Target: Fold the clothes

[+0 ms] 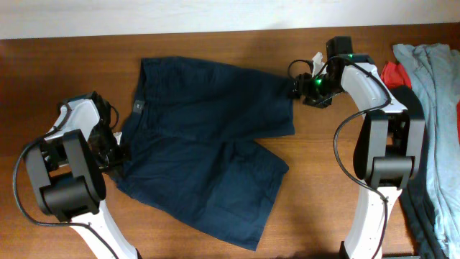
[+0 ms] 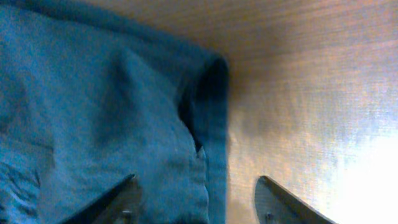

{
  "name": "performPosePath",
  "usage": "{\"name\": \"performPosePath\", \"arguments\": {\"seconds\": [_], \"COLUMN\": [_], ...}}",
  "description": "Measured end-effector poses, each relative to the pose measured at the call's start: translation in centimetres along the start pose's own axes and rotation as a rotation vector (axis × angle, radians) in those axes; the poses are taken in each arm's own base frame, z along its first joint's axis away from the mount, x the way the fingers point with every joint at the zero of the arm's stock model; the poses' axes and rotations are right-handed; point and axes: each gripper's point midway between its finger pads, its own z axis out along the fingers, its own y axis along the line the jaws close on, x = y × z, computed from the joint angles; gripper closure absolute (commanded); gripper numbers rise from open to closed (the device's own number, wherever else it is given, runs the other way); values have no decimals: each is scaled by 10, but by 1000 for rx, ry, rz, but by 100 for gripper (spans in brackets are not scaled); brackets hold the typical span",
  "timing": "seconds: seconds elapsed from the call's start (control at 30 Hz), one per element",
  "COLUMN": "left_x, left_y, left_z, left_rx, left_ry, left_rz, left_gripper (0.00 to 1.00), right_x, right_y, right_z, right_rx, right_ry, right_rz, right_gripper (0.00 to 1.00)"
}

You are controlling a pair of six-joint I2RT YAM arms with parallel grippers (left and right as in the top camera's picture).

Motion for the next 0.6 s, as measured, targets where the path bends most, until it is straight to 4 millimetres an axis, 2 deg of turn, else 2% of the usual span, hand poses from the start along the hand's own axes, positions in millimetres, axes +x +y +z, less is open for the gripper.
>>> {"name": "performPosePath", "arguments": {"seconds": [0.2,0.27,0.33,0.37,0.47,0.6], "left_x": [0,0,0,0,0,0], "left_y": [0,0,0,0,0,0], "left_z": [0,0,0,0,0,0], "left_rx": [0,0,0,0,0,0], "left_ry": [0,0,0,0,0,0], "left_rz": [0,0,0,0,0,0], "left_gripper": [98,98,98,98,98,98], "right_x": [-33,-34,-30,-26,-12,16], "right_y": [16,20,22,24,52,78], "right_z": [3,10,20,26,39,50], "right_rx": [-39,-48,-50,-53,-107,-142], "right_ry": [-131,-132,-115,-103,-61,27], "right_rz": [-82,-81,-77,-80,-160,-207], "right_gripper": [60,66,74,81,87,85]}}
